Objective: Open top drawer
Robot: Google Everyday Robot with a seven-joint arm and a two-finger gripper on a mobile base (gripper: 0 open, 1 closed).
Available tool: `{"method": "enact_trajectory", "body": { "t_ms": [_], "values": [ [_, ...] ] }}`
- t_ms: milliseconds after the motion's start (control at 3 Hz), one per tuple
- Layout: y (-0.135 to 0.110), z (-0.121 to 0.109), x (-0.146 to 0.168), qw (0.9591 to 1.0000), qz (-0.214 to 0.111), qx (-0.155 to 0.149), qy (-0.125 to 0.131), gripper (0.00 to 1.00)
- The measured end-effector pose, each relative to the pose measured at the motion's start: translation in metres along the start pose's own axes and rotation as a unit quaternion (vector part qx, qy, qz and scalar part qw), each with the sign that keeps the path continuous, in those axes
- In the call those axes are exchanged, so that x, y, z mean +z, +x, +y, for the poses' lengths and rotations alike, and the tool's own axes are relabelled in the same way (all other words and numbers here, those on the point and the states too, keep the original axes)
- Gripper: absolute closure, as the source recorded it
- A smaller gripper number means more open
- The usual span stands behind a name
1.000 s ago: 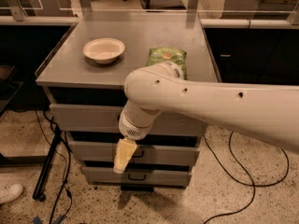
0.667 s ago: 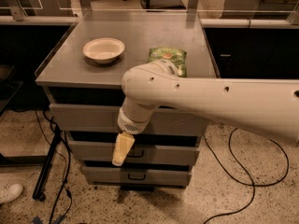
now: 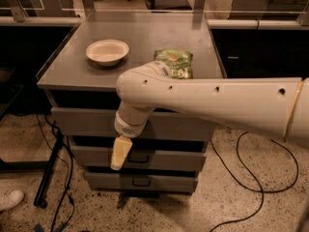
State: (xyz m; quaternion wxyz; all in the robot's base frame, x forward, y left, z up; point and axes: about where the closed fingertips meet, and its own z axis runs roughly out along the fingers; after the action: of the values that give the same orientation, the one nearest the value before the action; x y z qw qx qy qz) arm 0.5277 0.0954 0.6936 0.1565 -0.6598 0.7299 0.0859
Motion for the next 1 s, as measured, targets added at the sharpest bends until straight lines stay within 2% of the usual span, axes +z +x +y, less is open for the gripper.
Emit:
{"method": "enact_trajectory", "body": {
  "t_ms": [333, 667, 1000],
  "values": [
    [0.004, -0.001, 0.008, 1.0000, 0.005, 0.002, -0.005, 0.00],
    [0.019, -0.004, 0.025, 0.9997, 0.018, 0.011, -0.016, 0.00],
    [0.021, -0.008, 0.031, 0.9995, 0.023, 0.011, -0.019, 0.00]
  ]
}}
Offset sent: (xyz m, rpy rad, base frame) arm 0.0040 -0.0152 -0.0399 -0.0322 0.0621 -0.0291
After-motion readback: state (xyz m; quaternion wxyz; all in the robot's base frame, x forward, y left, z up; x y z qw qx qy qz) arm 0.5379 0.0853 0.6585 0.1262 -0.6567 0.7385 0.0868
